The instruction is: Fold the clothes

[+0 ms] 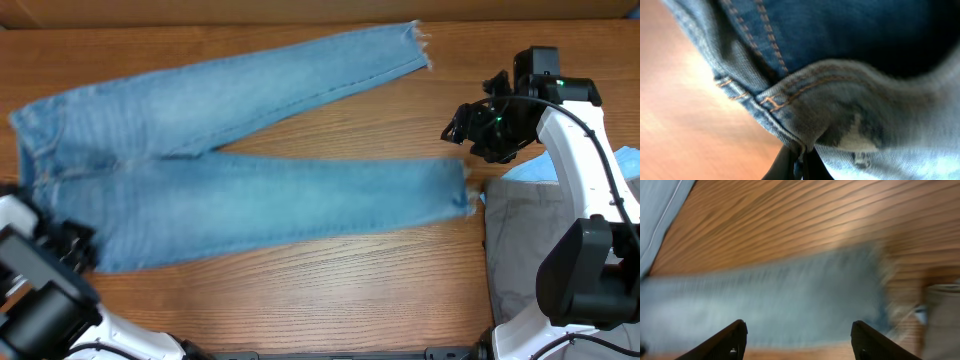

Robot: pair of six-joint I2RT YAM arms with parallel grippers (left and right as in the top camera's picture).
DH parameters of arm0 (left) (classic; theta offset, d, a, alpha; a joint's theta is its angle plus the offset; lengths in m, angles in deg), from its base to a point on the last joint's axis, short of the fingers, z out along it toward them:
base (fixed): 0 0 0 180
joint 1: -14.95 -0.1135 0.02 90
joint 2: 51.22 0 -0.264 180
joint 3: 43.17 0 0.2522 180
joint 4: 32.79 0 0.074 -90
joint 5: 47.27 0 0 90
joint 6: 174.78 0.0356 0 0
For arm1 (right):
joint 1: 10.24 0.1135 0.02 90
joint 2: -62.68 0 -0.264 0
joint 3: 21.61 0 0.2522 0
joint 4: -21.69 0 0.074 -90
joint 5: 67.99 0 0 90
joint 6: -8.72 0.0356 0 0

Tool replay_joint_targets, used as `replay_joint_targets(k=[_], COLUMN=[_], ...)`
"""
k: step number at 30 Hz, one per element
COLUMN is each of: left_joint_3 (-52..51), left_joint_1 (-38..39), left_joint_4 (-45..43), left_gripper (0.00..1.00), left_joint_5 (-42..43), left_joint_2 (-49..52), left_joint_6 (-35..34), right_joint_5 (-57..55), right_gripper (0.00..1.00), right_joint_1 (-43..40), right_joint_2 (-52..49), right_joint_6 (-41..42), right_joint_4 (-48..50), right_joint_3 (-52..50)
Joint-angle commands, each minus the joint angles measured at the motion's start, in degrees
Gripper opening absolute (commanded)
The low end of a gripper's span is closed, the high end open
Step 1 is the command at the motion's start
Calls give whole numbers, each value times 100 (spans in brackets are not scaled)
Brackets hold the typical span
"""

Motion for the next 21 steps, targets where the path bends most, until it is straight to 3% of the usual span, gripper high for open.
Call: replay_joint_targets(k=[1, 4, 9, 12, 17, 21], left_joint_3=[363, 507, 514, 516, 516, 516], left_joint_1=[-931, -1290, -1342, -1215, -905, -719], left_joint_4=[334, 356, 328, 280, 162, 66], left_gripper=[4, 6, 22, 29, 38, 42], left_joint_5=[-122, 538, 1198, 1475, 1849, 1792], left_joint_2=[164, 164, 162, 157, 129, -46], left_joint_6=[-271, 146, 435, 699, 1211, 1300], right_joint_5=[-684, -686, -627, -321, -278, -278], right_gripper=[70, 69, 60, 60, 70, 70], right_joint_1=[-26, -26, -9, 57, 223, 264], right_joint_2=[118, 118, 109, 109, 109, 109], right_joint_6=[435, 435, 291, -79, 0, 245], right_joint_4=[216, 404, 575, 817, 1552, 2350], right_joint_3=[-44, -223, -920, -1495, -2463, -2962])
